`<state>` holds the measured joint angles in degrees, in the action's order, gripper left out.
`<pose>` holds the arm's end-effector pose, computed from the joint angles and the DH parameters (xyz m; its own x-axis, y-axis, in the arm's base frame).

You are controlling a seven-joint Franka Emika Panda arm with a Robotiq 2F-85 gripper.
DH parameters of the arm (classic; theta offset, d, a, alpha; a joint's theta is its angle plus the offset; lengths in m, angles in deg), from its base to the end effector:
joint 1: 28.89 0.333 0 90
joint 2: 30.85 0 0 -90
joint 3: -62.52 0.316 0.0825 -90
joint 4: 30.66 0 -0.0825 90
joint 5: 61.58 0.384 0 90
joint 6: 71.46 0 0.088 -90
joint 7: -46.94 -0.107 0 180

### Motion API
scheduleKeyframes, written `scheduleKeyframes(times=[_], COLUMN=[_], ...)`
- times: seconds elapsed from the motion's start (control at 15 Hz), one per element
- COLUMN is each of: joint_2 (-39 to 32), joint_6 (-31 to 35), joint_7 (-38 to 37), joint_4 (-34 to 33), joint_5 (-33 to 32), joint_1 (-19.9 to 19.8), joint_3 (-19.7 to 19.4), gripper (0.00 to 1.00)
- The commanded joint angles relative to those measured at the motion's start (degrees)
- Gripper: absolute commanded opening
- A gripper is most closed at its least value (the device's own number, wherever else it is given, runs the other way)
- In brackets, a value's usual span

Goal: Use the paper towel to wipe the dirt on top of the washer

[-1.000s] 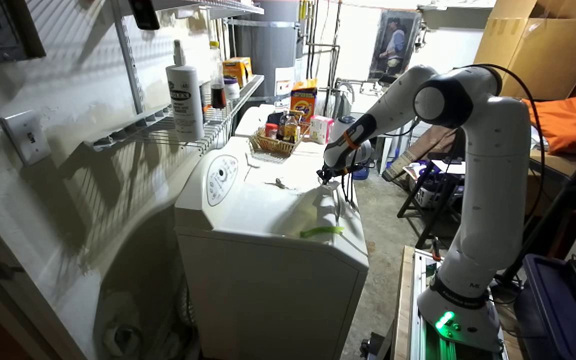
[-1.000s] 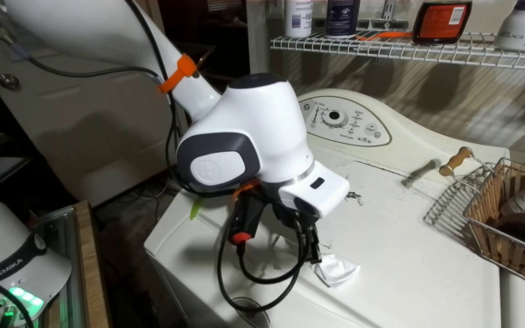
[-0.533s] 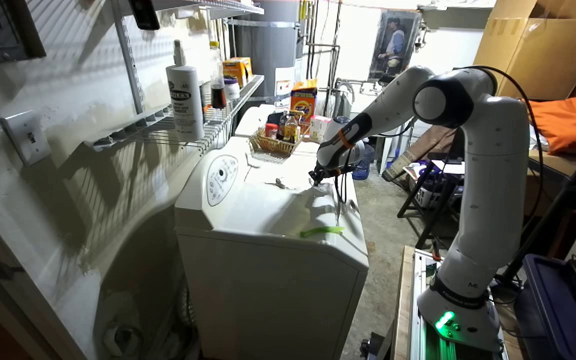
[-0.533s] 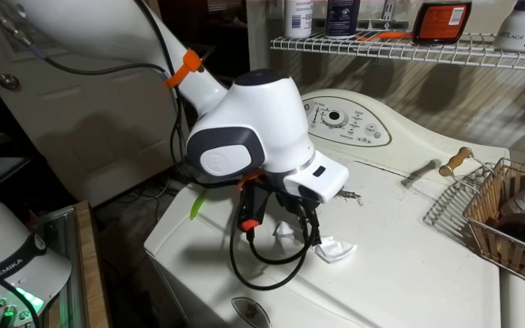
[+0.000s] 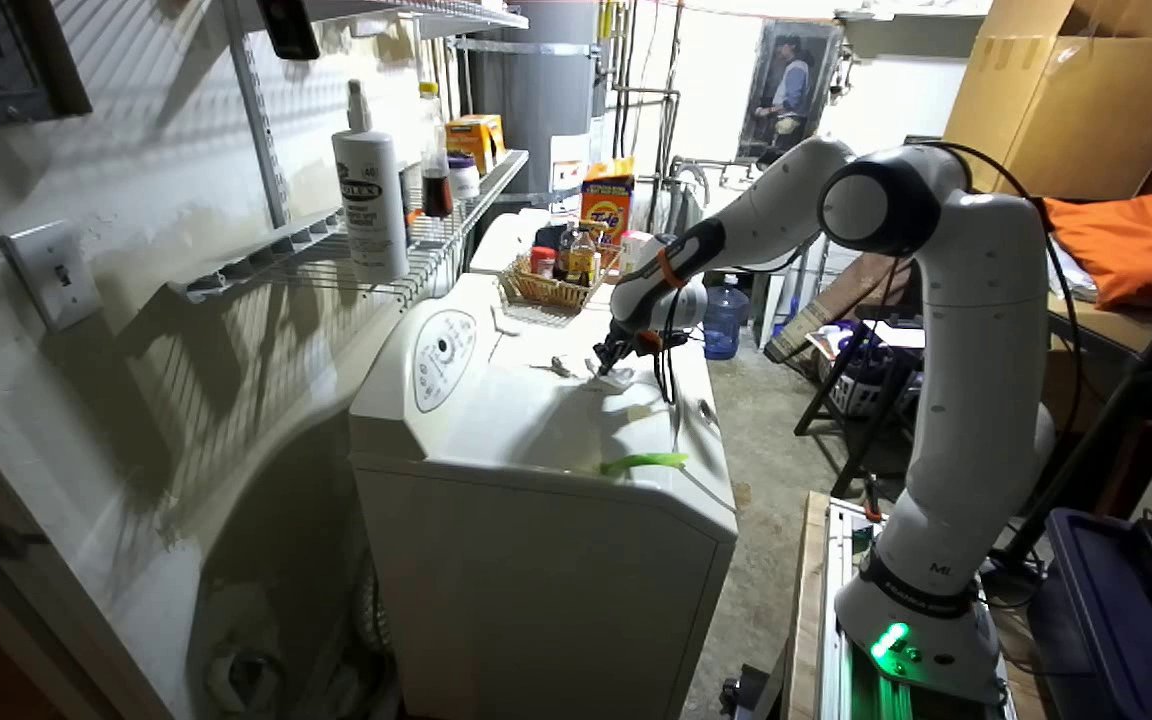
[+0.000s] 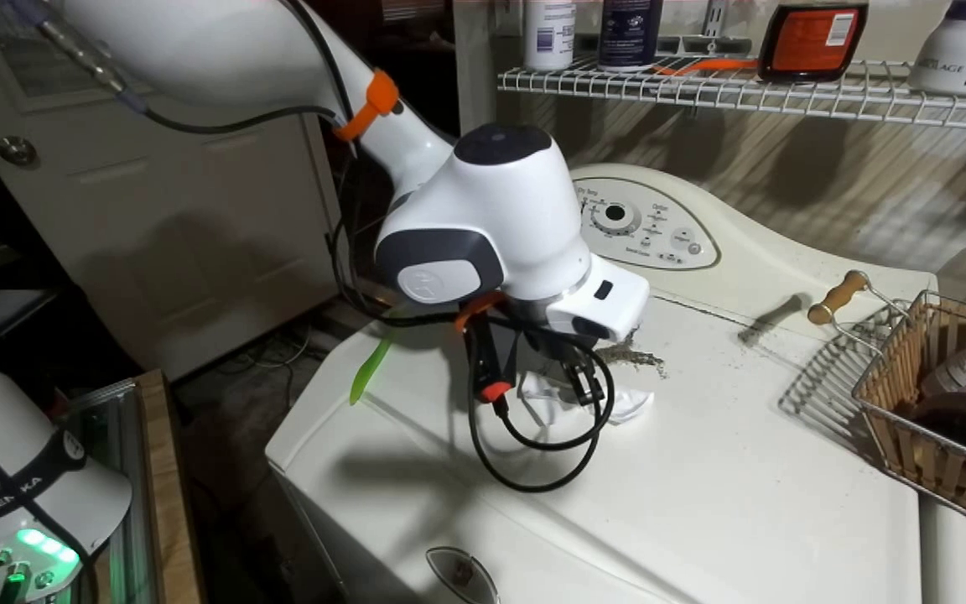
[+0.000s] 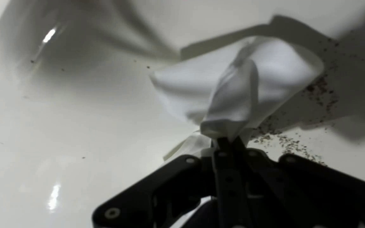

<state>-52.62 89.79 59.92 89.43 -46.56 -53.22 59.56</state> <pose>0.5396 -0.2914 0.2726 0.8298 -0.4419 0.3408 -0.4474 -0.8918 -0.0668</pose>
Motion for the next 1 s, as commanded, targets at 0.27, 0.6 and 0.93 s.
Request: scheduleKeyframes(times=[0.27,0.6,0.93], joint_2=[-4.13,-3.5,1.6], joint_6=[1.57,0.23,0.59], joint_7=[10.68,13.13,11.64], joint_4=[-3.53,-4.39,-1.51], joint_5=[10.4,16.62,14.72], joint_1=[-4.88,-8.01,-6.97], joint_3=[9.65,13.35,10.66], gripper=[0.01,0.01,0.01])
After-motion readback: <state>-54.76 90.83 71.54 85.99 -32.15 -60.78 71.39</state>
